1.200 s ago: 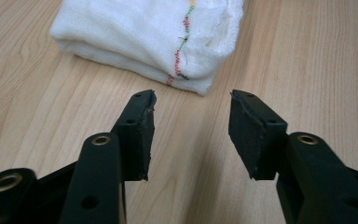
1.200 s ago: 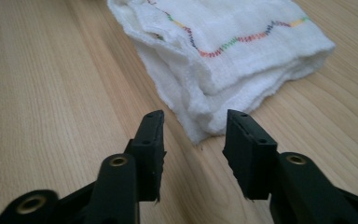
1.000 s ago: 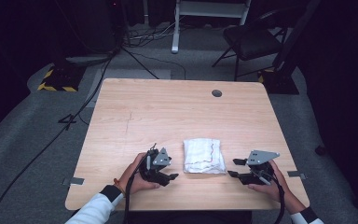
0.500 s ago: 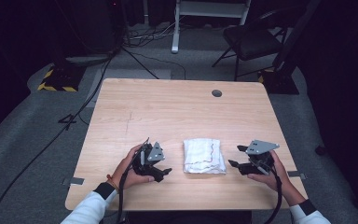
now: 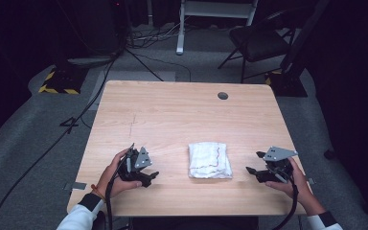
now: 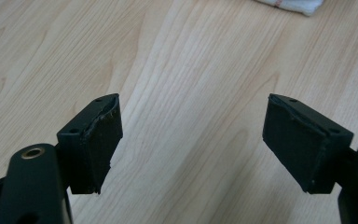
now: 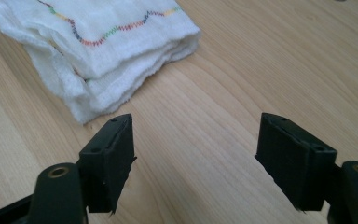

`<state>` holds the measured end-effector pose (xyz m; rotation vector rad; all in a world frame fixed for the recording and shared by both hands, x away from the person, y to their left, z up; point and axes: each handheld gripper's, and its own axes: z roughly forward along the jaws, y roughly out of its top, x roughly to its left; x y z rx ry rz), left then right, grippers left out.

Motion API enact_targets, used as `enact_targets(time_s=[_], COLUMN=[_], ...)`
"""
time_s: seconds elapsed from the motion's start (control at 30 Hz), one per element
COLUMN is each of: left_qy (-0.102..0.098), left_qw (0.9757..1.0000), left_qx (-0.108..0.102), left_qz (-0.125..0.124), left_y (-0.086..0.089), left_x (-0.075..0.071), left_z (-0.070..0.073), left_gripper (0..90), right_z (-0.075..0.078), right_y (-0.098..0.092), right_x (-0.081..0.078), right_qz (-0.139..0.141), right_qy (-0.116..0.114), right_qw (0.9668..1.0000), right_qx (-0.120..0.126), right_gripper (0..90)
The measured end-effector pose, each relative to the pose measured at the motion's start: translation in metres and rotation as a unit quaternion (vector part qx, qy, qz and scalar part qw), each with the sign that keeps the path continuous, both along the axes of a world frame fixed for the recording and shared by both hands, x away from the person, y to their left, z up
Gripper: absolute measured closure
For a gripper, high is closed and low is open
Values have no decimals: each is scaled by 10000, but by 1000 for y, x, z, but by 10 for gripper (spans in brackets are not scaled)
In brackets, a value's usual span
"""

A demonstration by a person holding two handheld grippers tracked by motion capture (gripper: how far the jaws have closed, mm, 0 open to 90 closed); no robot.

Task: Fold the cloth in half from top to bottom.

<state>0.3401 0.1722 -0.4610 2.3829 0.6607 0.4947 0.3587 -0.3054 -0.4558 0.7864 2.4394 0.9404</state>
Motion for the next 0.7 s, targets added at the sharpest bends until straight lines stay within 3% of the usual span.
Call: enact_targets(time_s=[0.23, 0.47, 0.7], left_qy=[-43, -81, -55], left_qw=[9998, 9990, 9982], left_qx=[47, 185, 216], left_qz=[197, 403, 549], left_y=[13, 24, 36], left_x=[-5, -7, -8], left_z=[-3, -8, -16], left_gripper=[203, 202, 202], right_z=[-9, -20, -30], right_y=[-17, -42, -70], right_x=[-6, -14, -23], right_qz=[-187, -562, -932], right_qy=[70, 153, 264], right_qw=[9998, 9983, 9953], right_qx=[-71, -96, 67], right_gripper=[264, 260, 257])
